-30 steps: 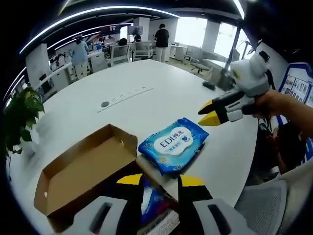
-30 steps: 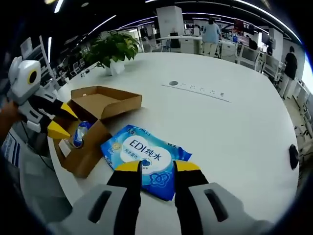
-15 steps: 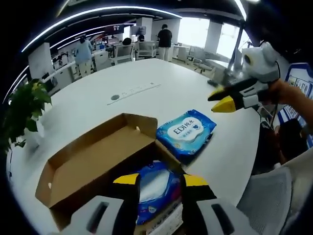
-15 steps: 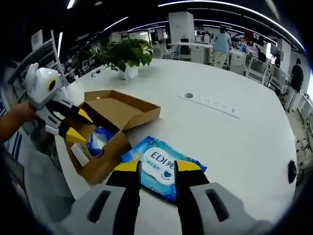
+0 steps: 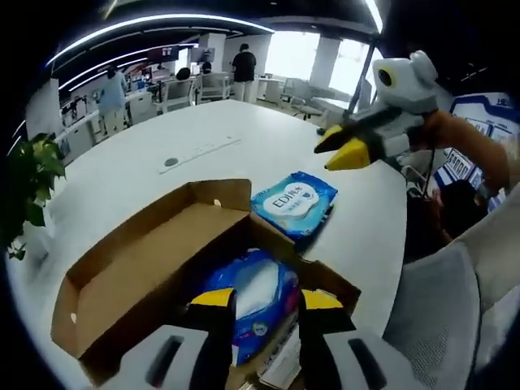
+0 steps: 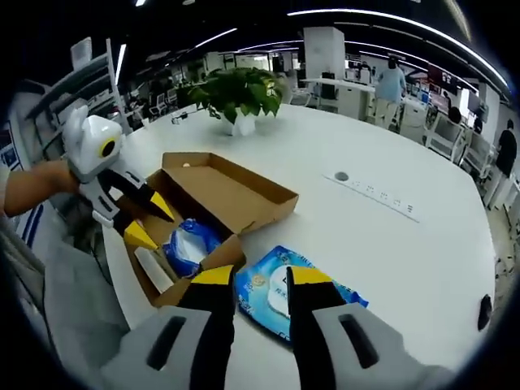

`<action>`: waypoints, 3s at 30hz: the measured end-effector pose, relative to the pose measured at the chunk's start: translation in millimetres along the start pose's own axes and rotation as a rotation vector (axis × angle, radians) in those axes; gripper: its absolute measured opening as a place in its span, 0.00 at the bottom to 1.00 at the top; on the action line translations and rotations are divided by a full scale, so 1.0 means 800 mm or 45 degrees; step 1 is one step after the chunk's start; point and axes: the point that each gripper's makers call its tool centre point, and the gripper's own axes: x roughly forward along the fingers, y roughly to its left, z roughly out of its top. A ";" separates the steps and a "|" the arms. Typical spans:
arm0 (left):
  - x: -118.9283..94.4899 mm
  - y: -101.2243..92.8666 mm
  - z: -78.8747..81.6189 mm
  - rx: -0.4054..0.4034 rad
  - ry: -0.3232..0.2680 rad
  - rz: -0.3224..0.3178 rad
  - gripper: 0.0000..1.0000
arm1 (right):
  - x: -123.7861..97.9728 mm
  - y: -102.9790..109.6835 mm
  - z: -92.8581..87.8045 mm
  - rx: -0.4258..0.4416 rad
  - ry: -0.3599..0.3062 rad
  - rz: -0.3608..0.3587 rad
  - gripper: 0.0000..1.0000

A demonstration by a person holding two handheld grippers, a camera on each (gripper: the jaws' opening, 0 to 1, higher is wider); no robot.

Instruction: Operate the shoe box by opening the lid, removing the specified soft item, and placing it in the target area until the item is outside and the box remains undamaged.

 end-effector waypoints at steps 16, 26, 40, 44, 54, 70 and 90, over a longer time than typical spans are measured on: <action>0.010 0.011 -0.026 0.216 0.114 -0.107 0.27 | 0.042 0.051 0.015 -0.187 0.068 0.124 0.19; 0.021 0.007 -0.029 0.319 0.152 -0.223 0.20 | 0.072 0.074 0.010 -0.289 0.135 0.187 0.17; 0.040 0.009 -0.052 0.444 0.275 -0.277 0.14 | 0.112 0.093 -0.002 -0.366 0.224 0.247 0.15; 0.040 0.014 -0.056 0.463 0.300 -0.255 0.07 | 0.127 0.098 -0.006 -0.376 0.249 0.260 0.13; 0.033 0.023 -0.057 0.417 0.283 -0.222 0.00 | 0.155 0.106 -0.028 -0.444 0.330 0.265 0.09; 0.017 0.026 -0.056 0.388 0.276 -0.182 0.00 | 0.150 0.112 -0.032 -0.570 0.339 0.274 0.00; -0.025 0.034 -0.033 0.406 0.225 -0.081 0.00 | 0.130 0.129 0.010 -0.596 0.246 0.297 0.00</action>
